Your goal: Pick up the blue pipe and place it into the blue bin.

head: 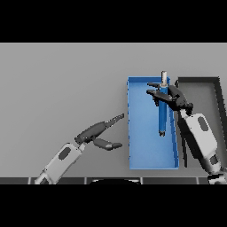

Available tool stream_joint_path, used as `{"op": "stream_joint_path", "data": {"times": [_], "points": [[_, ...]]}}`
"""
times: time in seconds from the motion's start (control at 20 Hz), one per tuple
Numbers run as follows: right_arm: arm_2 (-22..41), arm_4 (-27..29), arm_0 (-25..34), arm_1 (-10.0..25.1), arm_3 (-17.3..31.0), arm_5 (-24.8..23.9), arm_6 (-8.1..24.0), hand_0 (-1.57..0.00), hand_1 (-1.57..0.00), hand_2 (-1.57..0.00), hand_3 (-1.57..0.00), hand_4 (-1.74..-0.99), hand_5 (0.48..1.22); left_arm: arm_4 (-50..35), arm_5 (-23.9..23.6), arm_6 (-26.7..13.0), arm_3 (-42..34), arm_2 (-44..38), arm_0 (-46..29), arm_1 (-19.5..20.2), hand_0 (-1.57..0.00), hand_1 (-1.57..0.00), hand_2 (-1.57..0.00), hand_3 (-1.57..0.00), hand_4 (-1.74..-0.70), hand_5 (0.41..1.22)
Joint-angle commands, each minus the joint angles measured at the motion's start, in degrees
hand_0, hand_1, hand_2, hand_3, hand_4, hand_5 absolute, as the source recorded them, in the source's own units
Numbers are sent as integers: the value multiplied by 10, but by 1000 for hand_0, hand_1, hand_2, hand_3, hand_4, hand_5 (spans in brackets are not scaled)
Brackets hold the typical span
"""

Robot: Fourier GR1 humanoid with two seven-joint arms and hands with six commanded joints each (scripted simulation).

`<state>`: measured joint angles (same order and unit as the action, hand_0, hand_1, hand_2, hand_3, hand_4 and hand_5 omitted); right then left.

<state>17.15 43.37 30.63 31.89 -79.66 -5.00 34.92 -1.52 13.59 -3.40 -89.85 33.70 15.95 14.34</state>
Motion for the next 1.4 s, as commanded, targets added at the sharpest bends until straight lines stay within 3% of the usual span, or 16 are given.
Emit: {"op": "stream_joint_path", "data": {"times": [0.0,0.05,0.1,0.2,0.3,0.45,0.7,0.85,1.0,1.35], "points": [[30,18,-2,20,13,-10,0,-1571,-1571,-1571,-1330,-1599,1110,-4,1,-7,-2,0,3,-2,1,1,1,1,-885,457],[67,46,6,41,28,-33,0,-1563,-1459,-1393,-1122,-1547,1133,-3,2,-4,-3,-2,2,2,1,1,1,1,-886,455],[105,81,15,61,33,-47,0,-1306,-1167,-1114,-897,-1503,1150,0,1,-8,2,2,2,-2,1,1,1,1,-886,453],[184,154,52,89,66,-72,0,-836,-746,-712,-574,-1392,1176,1,1,-8,1,2,0,-1,1,1,1,1,-885,453],[233,178,73,113,75,-54,0,-534,-477,-456,-367,-1285,1141,-1,2,-6,1,0,1,0,1,1,1,1,-888,453],[286,158,96,128,70,-42,0,-273,-244,-233,-187,-1179,975,-8,4,-11,4,-5,7,-1,1,1,1,1,-893,454],[326,86,109,126,95,-15,-30,-89,-79,-76,-61,-1126,794,-2,2,-5,0,1,-1,-2,1,1,1,1,-901,453],[332,72,113,118,105,-35,-26,-45,-40,-38,-31,-1124,717,0,-4,-14,6,-1,3,-8,1,1,1,1,-912,458],[325,79,102,123,100,-31,-46,-23,-20,-19,-15,-1119,695,1,0,-2,13,2,0,-9,1,1,1,1,-915,462],[325,77,106,121,114,-12,-54,-9,-8,-7,-6,-1129,678,-10,8,-2,15,-5,4,-5,1,1,1,1,-920,469]]}}
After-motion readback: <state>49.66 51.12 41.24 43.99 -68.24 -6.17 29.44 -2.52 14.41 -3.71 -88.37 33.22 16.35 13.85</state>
